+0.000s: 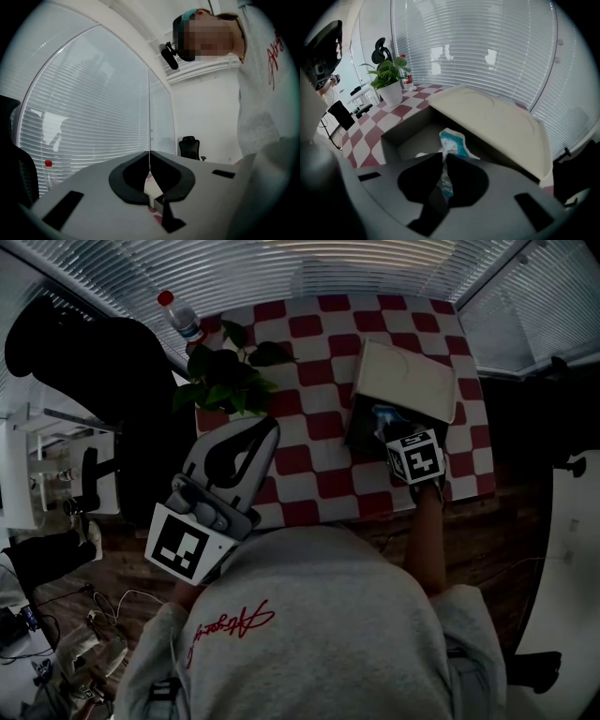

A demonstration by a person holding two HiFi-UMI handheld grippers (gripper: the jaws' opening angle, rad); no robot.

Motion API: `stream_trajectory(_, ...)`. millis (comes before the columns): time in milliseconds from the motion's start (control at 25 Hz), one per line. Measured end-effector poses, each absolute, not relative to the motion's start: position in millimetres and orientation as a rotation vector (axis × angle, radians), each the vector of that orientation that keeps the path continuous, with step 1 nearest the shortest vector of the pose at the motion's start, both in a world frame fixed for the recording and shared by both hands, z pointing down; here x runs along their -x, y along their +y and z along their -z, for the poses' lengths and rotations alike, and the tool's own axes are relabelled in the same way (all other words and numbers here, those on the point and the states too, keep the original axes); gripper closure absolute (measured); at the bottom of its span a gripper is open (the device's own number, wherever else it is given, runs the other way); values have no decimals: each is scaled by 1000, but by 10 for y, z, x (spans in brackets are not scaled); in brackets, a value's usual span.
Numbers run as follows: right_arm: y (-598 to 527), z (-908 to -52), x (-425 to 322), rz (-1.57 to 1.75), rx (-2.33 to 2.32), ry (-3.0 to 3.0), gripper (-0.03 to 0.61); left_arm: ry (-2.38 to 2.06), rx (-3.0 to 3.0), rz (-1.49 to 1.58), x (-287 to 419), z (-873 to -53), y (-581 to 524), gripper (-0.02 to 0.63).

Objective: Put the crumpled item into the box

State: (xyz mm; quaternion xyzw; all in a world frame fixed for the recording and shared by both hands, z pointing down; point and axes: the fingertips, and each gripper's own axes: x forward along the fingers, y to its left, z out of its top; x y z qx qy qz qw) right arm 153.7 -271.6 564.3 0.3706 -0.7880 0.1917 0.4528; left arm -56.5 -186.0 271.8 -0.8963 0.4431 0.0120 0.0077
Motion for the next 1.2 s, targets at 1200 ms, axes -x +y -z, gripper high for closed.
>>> stream_trajectory(1200, -2722, -5630, -1557, -473, -958, -1999, 501, 1374, 2803, -44, 588, -2695, -1711, 595)
